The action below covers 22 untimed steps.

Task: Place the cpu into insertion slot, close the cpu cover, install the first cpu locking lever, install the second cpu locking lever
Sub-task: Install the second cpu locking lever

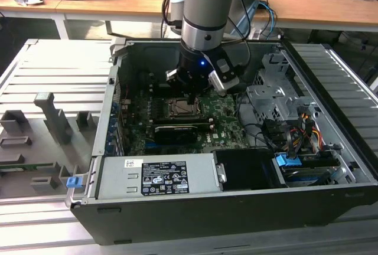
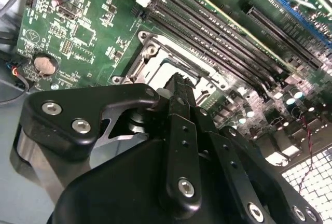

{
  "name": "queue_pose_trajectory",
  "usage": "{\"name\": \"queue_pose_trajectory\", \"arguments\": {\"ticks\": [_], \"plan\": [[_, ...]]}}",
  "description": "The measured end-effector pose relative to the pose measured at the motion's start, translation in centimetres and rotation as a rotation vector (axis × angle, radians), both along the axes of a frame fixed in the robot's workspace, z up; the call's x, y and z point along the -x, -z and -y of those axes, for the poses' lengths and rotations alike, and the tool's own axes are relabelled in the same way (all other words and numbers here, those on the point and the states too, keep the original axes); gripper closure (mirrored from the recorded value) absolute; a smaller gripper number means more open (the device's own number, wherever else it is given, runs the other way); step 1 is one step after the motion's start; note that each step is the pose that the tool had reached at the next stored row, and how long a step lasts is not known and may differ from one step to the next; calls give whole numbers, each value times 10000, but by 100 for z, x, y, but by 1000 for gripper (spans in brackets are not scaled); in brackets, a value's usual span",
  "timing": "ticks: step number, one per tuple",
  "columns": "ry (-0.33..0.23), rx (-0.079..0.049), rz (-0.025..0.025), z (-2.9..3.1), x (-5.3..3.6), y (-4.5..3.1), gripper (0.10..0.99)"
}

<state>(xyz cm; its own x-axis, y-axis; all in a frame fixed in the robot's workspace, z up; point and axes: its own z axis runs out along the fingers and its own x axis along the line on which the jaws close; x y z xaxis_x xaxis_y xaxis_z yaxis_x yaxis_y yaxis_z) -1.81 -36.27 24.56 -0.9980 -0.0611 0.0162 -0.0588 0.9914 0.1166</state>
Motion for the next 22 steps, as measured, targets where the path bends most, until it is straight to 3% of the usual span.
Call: {"name": "queue_pose_trajectory", "arguments": {"ticks": [16, 19, 20, 22], "plan": [[-8, -8, 1, 137, 0, 2, 980], [-28, -196, -3, 194, 3, 22, 980], [-253, -327, -4, 200, 14, 43, 980], [-583, -333, -13, 202, 16, 60, 980]]}}
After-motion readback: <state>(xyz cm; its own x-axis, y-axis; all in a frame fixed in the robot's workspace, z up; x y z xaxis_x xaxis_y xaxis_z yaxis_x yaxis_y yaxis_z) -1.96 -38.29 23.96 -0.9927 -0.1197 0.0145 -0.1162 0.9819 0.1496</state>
